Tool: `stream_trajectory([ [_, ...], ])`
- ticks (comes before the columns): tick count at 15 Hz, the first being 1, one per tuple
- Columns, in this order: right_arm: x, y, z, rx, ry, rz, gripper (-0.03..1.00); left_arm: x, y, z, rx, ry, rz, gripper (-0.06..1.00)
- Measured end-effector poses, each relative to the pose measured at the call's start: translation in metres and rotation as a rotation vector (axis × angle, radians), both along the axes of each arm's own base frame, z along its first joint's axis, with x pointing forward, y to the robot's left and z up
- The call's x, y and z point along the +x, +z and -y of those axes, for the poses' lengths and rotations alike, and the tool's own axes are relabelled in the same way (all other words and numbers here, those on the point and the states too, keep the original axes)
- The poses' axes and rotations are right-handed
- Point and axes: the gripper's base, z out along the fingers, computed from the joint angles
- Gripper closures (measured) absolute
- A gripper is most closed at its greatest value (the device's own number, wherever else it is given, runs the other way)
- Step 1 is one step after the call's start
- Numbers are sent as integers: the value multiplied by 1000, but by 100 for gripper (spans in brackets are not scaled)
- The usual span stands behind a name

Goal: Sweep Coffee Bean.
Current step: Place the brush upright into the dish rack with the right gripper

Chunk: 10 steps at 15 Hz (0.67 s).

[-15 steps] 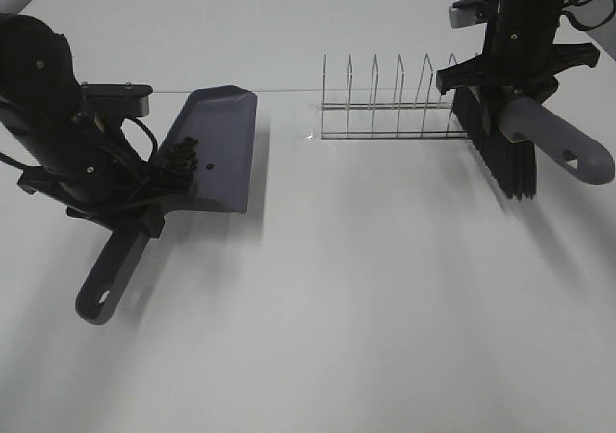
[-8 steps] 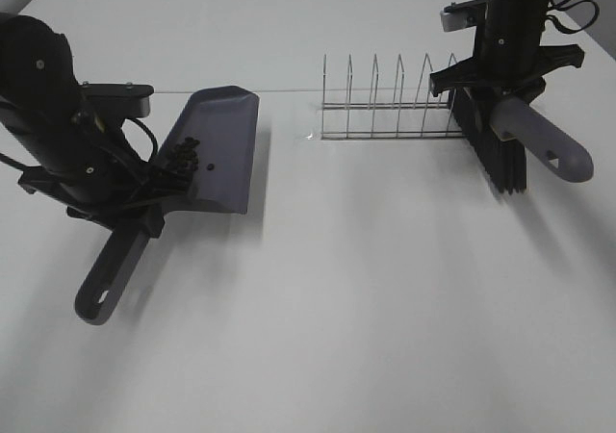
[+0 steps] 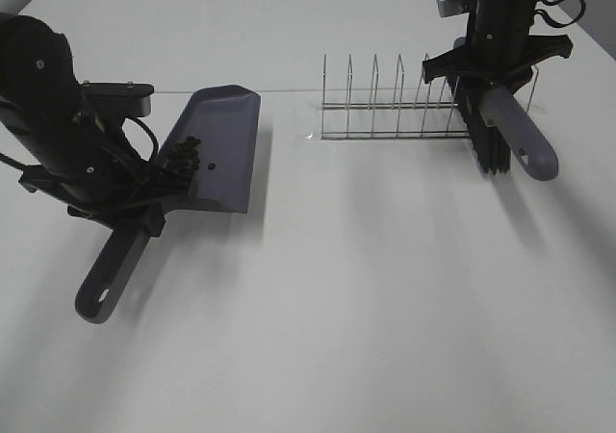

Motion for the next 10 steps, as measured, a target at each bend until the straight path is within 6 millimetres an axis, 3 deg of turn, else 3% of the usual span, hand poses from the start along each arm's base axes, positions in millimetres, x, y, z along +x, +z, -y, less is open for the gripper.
stream_trajectory([
  [6,3,-16,-1,-2,-4,-20,61,0,0,1,-16,12,3,58],
  [7,3,-16,-1,0,-9,-18,58,0,0,1,-21,16,1,58],
  [10,5,-10,-1,-2,-8,5,34,0,0,2,-24,13,0,58],
])
